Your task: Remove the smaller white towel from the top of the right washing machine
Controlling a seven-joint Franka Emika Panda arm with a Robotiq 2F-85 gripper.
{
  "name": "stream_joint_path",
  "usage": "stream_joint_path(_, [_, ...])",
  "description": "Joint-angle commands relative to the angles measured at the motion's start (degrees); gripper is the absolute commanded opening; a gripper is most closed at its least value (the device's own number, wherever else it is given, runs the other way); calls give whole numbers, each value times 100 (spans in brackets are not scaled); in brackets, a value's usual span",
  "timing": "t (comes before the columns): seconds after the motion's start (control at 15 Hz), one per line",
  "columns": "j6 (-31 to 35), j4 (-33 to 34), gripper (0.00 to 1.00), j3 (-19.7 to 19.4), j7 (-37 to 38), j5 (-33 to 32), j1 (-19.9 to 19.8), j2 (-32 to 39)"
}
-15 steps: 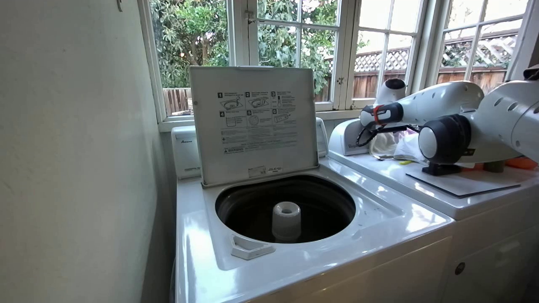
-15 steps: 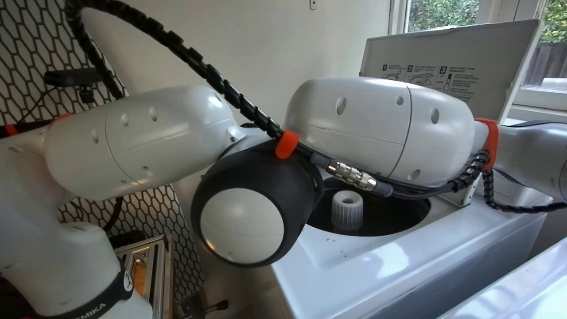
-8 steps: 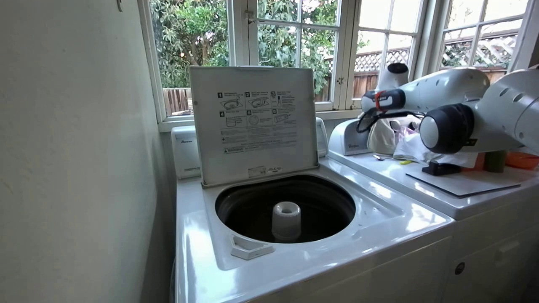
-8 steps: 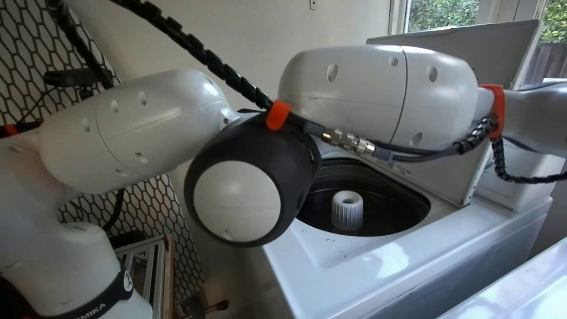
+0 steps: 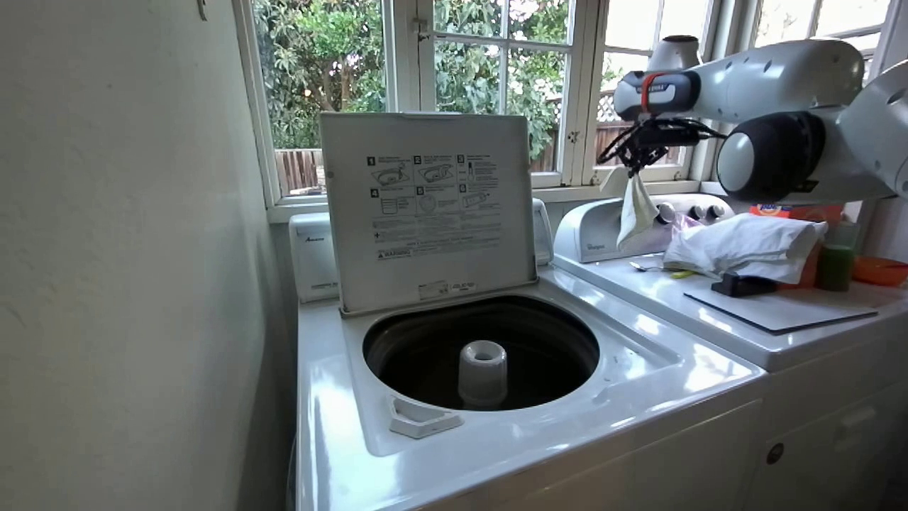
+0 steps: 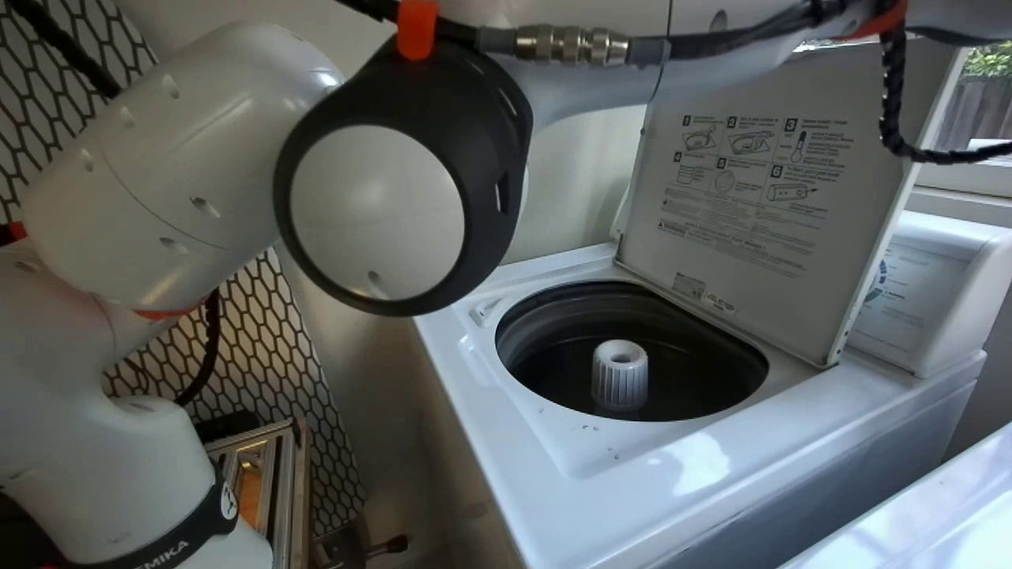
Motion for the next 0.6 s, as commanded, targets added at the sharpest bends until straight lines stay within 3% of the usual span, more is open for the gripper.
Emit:
stream_joint_path(0.0, [-1102, -301, 2, 276, -421, 336, -61, -444])
stream_joint_path(0.53, [-3778, -58, 2, 192, -434, 341, -195, -275])
